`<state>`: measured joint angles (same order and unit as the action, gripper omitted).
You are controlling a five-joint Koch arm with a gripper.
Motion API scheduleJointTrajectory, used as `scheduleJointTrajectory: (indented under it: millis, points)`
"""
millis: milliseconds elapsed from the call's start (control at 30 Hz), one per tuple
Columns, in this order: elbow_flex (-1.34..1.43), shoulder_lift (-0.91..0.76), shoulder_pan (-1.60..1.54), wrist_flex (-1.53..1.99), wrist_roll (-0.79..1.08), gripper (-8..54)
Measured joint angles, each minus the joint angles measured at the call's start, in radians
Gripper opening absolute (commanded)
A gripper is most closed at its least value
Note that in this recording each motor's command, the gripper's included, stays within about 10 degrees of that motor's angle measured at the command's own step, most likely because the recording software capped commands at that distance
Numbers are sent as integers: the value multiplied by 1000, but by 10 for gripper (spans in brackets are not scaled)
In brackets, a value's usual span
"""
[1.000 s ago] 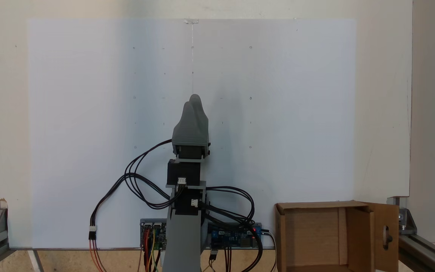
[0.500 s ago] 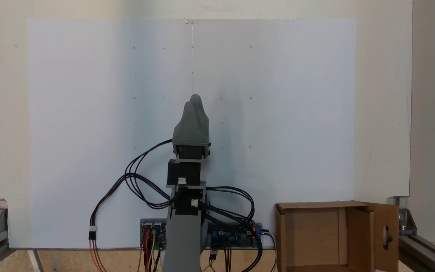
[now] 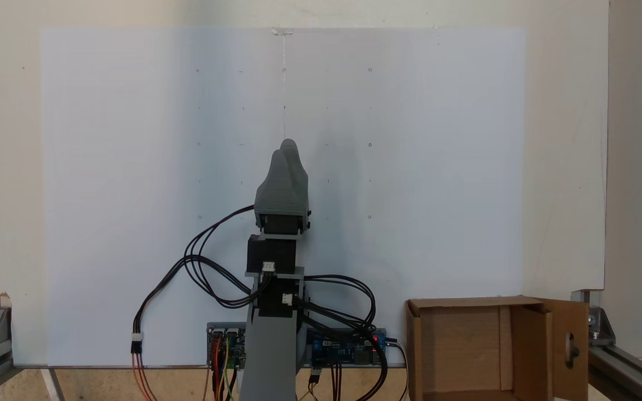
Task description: Grasp a green dice and put it in the bin.
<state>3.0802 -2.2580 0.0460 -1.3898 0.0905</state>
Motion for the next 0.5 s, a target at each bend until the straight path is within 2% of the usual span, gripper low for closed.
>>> scheduleJointTrajectory:
  millis: [500]
  points:
    - [-60, 0, 0, 84, 2, 430]
